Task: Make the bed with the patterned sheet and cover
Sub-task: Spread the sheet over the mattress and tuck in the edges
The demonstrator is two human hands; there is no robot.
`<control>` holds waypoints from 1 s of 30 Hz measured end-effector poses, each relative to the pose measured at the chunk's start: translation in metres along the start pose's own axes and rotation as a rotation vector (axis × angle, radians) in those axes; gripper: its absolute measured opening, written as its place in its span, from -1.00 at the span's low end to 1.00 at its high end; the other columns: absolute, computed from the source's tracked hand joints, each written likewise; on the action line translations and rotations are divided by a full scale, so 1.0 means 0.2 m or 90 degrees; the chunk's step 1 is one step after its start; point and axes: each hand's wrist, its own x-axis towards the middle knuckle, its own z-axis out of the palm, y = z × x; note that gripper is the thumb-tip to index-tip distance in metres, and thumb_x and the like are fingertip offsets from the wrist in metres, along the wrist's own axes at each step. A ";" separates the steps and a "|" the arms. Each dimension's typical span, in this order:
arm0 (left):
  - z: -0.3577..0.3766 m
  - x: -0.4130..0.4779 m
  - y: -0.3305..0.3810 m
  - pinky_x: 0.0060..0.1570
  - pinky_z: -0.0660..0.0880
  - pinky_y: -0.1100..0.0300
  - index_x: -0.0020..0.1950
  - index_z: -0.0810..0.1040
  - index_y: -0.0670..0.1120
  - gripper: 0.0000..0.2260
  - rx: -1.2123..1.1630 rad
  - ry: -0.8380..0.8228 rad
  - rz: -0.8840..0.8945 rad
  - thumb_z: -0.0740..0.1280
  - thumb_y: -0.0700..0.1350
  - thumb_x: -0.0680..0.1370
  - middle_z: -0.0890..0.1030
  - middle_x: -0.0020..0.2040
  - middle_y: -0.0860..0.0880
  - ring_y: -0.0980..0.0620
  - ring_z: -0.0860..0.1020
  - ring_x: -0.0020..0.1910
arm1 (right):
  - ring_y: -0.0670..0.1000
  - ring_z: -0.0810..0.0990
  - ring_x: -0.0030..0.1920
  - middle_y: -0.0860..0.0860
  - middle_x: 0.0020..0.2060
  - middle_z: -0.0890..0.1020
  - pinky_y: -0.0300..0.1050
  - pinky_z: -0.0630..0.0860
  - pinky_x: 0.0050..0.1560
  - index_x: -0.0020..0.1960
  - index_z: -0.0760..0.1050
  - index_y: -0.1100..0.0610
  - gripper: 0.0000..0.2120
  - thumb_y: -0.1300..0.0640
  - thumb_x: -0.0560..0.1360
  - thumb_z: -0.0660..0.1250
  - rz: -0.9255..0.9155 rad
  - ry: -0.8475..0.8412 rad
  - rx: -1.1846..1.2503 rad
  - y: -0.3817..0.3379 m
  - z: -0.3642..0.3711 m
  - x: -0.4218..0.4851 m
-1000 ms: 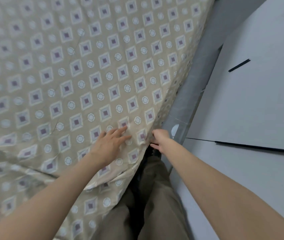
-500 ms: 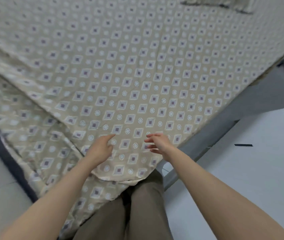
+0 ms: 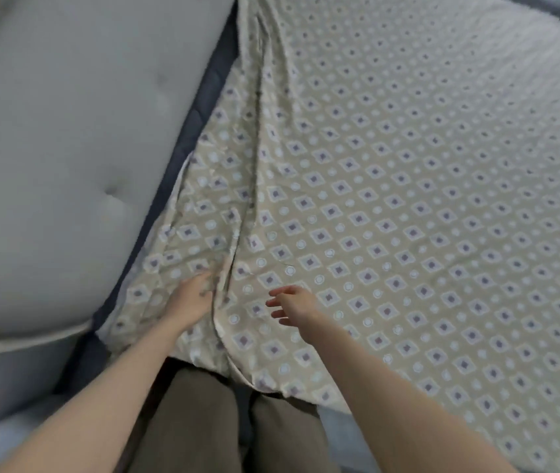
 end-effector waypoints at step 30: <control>0.50 0.04 -1.19 0.02 0.54 0.07 0.49 0.23 -0.02 -0.44 -0.810 0.276 -0.300 0.36 -0.06 0.54 0.50 0.25 -0.02 -0.09 0.51 0.21 | 0.10 0.57 -0.18 0.09 -0.08 0.56 0.01 0.59 -0.18 0.43 0.15 -0.16 -0.43 0.17 0.51 0.25 -0.557 -0.200 -1.091 0.07 1.35 0.59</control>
